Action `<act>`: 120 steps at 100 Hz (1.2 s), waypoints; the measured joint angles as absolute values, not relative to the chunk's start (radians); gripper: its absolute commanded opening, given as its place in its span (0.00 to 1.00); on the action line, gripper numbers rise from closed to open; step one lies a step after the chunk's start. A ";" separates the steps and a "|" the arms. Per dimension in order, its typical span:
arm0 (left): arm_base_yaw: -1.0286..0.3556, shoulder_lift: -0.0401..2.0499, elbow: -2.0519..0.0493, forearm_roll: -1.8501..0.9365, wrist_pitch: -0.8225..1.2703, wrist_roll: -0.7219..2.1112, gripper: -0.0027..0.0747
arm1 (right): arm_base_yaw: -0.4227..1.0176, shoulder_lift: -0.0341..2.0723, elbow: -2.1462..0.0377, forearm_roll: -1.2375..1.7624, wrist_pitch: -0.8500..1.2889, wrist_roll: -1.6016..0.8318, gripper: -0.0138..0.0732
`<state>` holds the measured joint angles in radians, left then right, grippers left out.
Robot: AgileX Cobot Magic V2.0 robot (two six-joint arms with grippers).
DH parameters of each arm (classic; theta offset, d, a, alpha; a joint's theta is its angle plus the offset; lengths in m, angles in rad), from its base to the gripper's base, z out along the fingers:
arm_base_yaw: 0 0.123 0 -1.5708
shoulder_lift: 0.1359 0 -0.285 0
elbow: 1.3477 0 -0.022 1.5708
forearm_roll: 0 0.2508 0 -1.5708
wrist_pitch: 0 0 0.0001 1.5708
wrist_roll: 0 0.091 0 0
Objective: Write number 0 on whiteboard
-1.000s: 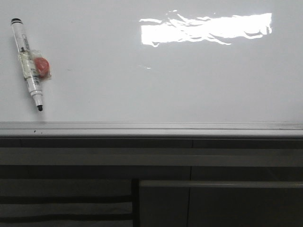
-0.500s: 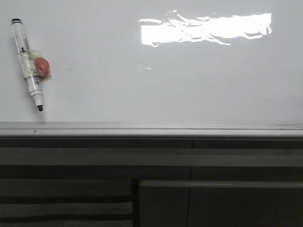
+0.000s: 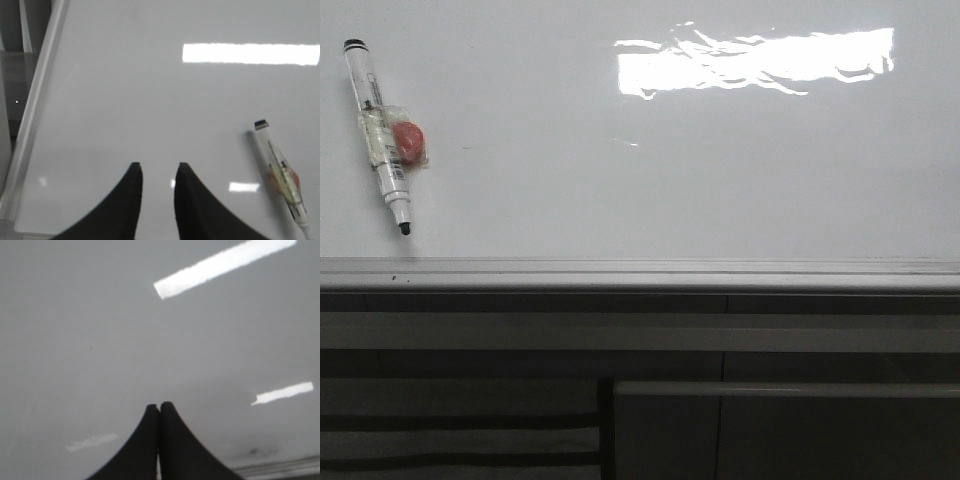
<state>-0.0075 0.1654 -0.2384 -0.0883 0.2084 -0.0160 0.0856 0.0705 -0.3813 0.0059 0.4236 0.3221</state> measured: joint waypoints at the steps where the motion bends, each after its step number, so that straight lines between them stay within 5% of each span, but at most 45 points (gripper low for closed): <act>1: -0.011 0.169 -0.238 -0.088 0.208 -0.016 0.45 | 0.088 0.073 -0.386 0.006 0.427 0.322 0.08; 41: -0.249 0.338 -0.238 -0.574 0.215 0.134 0.49 | 0.135 0.157 -0.449 0.062 0.548 0.164 0.08; 92: -0.631 0.708 -0.238 -0.458 -0.110 0.248 0.49 | 0.170 0.350 -0.501 0.181 0.287 0.112 0.08; 120: -0.699 0.929 -0.241 -0.445 -0.361 0.248 0.49 | 0.181 0.365 -0.503 0.286 0.223 0.089 0.08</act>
